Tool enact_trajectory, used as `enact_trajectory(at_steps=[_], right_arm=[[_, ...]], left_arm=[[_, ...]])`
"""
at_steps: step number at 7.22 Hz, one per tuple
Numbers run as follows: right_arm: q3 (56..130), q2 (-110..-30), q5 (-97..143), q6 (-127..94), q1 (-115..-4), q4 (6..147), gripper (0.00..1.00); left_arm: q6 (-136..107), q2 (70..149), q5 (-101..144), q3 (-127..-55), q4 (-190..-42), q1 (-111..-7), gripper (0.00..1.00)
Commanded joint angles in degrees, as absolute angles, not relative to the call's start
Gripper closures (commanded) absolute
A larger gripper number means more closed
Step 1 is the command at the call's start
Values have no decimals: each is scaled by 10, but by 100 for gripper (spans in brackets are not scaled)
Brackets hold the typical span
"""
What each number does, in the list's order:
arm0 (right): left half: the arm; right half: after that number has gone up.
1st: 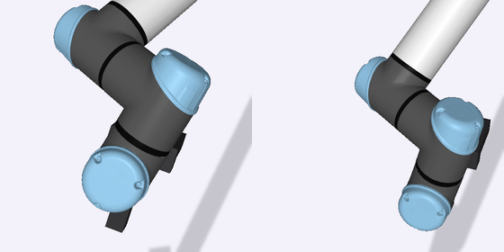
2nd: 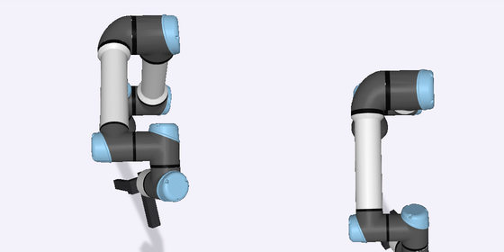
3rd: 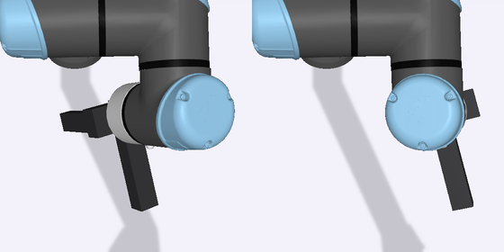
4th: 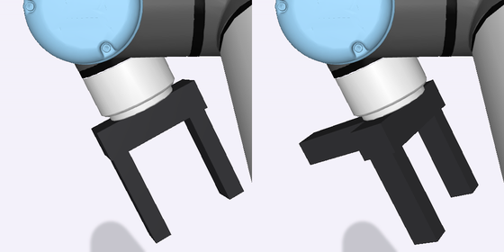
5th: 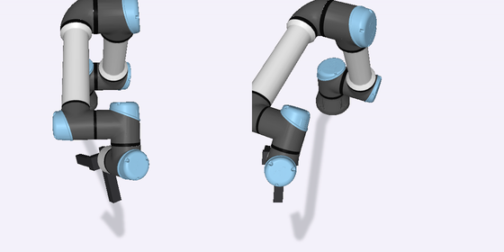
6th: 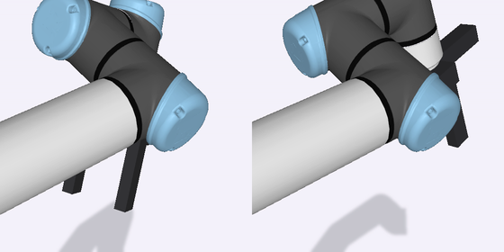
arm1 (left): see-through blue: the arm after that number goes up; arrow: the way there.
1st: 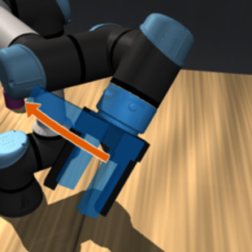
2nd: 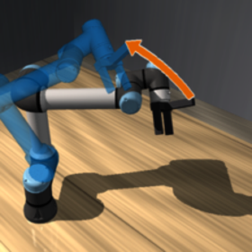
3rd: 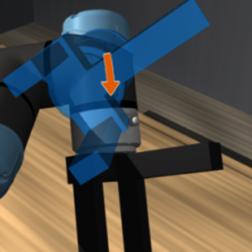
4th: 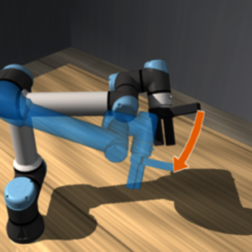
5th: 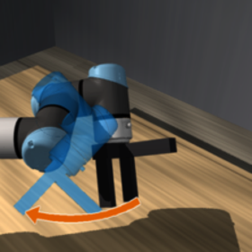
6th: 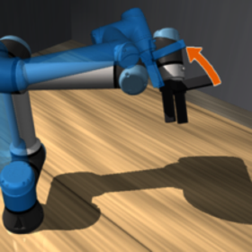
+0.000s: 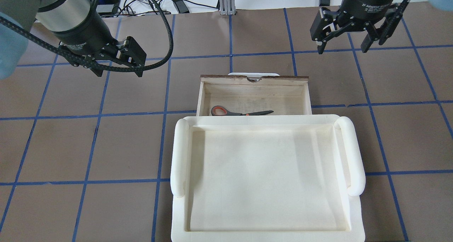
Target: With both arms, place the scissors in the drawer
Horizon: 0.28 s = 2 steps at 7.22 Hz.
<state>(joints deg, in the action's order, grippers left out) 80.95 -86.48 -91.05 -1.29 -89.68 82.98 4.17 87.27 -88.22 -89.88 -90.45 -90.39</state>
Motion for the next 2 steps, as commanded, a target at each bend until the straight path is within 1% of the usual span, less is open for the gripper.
enact_trajectory(at_steps=[1,2], right_arm=[[809,-865,-912,-12,-896,831,0],[809,-865,-913,-11,-896,831,0]], left_arm=[[46,873,-882,-899,-904,-904,0],[47,873,-881,-899,-904,-904,0]])
